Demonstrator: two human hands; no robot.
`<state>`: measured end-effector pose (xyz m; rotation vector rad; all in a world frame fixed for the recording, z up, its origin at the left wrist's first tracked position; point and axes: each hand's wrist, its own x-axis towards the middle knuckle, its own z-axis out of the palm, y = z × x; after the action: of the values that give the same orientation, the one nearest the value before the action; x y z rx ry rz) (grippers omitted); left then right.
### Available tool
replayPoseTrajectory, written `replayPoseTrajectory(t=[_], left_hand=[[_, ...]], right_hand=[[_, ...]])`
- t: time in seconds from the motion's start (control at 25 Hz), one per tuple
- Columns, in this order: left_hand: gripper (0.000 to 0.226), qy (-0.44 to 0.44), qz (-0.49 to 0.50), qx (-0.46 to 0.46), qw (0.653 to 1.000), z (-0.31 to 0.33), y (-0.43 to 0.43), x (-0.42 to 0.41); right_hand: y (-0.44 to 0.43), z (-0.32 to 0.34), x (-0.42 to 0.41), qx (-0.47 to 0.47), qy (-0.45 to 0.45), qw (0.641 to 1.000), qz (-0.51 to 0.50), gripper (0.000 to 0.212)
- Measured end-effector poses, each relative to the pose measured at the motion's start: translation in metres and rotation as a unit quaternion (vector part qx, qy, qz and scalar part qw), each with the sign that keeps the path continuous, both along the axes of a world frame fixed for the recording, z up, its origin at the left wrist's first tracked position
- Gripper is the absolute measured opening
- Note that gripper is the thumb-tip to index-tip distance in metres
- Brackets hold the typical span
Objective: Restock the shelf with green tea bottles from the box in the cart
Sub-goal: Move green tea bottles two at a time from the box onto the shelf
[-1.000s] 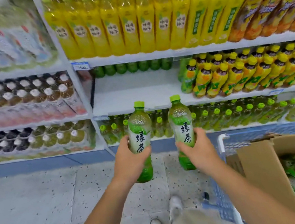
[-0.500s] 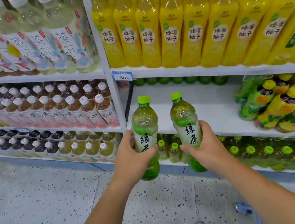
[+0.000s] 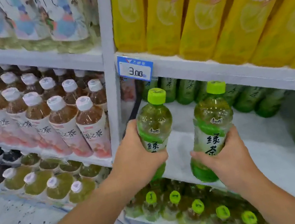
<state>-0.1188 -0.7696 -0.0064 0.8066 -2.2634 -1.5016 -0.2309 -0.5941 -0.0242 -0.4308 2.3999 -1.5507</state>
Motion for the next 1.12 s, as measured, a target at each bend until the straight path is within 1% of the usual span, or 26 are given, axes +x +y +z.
replayPoseTrajectory(t=[0.08, 0.24, 0.4, 0.52, 0.6, 0.68, 0.76, 0.84, 0.92, 1.04, 1.12], left_hand=[[0.057, 0.034, 0.002, -0.016, 0.999, -0.011, -0.008, -0.019], [0.056, 0.080, 0.011, -0.023, 0.996, -0.030, -0.016, -0.046], [0.057, 0.096, -0.017, -0.016, 0.995, -0.046, -0.016, -0.056], [0.059, 0.100, -0.005, -0.014, 0.995, -0.051, -0.019, -0.062], [0.062, 0.088, 0.013, -0.011, 0.996, -0.056, -0.022, -0.063], [0.066, 0.068, 0.014, -0.005, 0.998, -0.064, -0.026, -0.061], [0.070, 0.036, 0.018, -0.016, 0.999, -0.075, -0.024, -0.055], [0.067, 0.028, 0.047, -0.043, 0.998, -0.086, -0.018, -0.049], [0.060, 0.042, 0.065, -0.055, 0.995, -0.095, -0.013, -0.046], [0.046, 0.054, 0.070, -0.074, 0.993, -0.104, -0.016, -0.052], [0.046, 0.038, 0.065, -0.108, 0.991, -0.107, -0.024, -0.062]], right_hand=[[-0.006, -0.017, -0.017, -0.020, 0.021, 1.000, -0.003, 0.070], [-0.013, -0.046, -0.036, -0.035, 0.036, 0.999, -0.009, 0.082], [-0.017, -0.059, -0.035, -0.038, 0.027, 0.999, -0.016, 0.082], [-0.018, -0.060, -0.035, -0.031, 0.007, 0.999, -0.003, 0.082], [-0.012, -0.057, -0.034, -0.014, -0.001, 1.000, 0.021, 0.076], [-0.003, -0.056, -0.030, 0.018, -0.008, 0.999, 0.049, 0.065], [0.005, -0.062, -0.025, 0.052, 0.006, 0.997, 0.051, 0.057], [0.007, -0.069, -0.024, 0.068, 0.027, 0.997, 0.038, 0.050], [0.001, -0.073, -0.027, 0.078, 0.043, 0.995, 0.041, 0.048], [-0.014, -0.078, -0.037, 0.079, 0.058, 0.994, 0.051, 0.045], [-0.026, -0.080, -0.047, 0.072, 0.077, 0.993, 0.054, 0.045]])
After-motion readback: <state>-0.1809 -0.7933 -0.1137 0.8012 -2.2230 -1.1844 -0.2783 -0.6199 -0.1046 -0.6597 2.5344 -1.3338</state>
